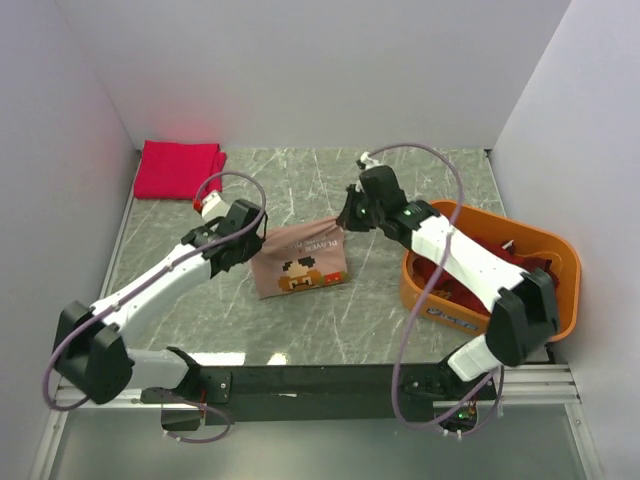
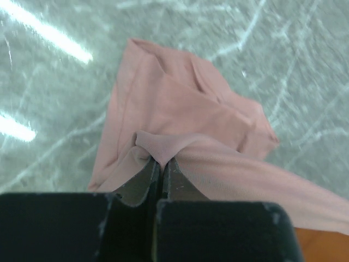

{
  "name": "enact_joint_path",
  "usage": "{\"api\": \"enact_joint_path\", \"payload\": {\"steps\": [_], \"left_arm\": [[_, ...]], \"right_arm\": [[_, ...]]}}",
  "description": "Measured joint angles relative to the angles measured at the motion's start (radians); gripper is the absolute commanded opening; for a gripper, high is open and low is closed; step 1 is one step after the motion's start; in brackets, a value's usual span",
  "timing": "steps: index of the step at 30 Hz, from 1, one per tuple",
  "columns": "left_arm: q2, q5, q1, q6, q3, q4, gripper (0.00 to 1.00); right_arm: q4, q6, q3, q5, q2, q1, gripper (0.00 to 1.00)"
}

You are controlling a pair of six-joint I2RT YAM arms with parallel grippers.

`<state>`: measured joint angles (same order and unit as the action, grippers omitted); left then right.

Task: Fold and stack the t-shirts
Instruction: Fold the tshirt

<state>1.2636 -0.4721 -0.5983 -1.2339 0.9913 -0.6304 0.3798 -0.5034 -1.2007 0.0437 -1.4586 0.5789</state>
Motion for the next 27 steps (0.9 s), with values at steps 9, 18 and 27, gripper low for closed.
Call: {"api": "enact_joint_path", "payload": {"steps": [9,18,27], "left_arm": [[0.211,0.070,0.142,0.153,0.059,0.125,0.32],[0.421,0.113,0.224,0.248,0.200,0.155,0.99],[0.312,0.233,0.221,0.274,0.099,0.242,0.99]], "right_arm": [[-0.015,0.034,-0.209,-0.006,-0.340,-0.034,0.03],[0.037,0.069,-0.410,-0.024,-0.599,-0.067,0.72],[-0.004,0.079,-0.257,0.066,-0.374,-0.069,0.74]]}}
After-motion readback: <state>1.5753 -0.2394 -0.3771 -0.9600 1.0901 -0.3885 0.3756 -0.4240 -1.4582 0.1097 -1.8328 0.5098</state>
